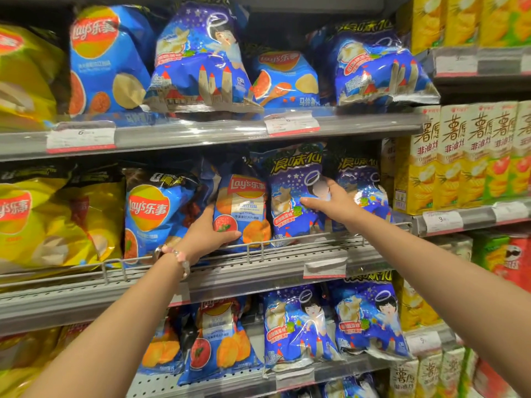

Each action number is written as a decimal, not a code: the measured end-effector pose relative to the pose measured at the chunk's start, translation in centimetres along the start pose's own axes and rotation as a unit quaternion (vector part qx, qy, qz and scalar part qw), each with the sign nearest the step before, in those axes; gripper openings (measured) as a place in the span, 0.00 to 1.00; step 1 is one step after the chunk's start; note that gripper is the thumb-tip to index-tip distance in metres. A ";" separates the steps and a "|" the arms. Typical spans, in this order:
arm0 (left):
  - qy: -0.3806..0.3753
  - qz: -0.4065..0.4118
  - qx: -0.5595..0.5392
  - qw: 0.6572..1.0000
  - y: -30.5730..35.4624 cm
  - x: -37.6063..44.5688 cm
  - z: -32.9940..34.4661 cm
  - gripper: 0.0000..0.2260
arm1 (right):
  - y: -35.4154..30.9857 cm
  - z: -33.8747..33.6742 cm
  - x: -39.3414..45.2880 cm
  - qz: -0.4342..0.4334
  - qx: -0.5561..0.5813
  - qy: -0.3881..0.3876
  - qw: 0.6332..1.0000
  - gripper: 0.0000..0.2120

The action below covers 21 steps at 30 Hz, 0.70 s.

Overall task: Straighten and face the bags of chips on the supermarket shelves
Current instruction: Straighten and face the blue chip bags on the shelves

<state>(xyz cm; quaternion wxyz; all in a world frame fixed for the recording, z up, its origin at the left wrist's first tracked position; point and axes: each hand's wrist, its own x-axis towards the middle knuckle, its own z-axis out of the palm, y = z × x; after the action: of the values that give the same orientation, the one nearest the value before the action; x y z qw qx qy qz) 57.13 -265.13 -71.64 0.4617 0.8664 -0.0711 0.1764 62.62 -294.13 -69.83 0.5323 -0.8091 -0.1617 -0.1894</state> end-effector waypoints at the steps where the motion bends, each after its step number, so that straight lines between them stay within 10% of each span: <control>1: 0.013 0.008 0.026 1.000 0.0 -0.2 0.0 0.31 | 0.1 0.1 -0.1 0.001 -0.011 -0.004 1.000 0.36; 12: 0.133 0.152 0.215 0.956 0.5 -3.6 0.9 0.29 | 0.0 1.9 -2.4 -0.087 -0.111 0.157 0.978 0.42; 21: 0.239 0.452 0.285 0.811 7.9 -4.7 -2.4 0.13 | -6.9 3.5 -4.9 -0.401 -0.114 0.254 0.873 0.12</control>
<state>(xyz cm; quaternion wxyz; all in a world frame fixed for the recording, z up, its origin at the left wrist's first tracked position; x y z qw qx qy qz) 49.93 -267.79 -66.05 0.0648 0.7598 -0.2891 0.5788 55.63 -288.57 -67.87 0.3378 -0.6537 -0.3090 -0.6026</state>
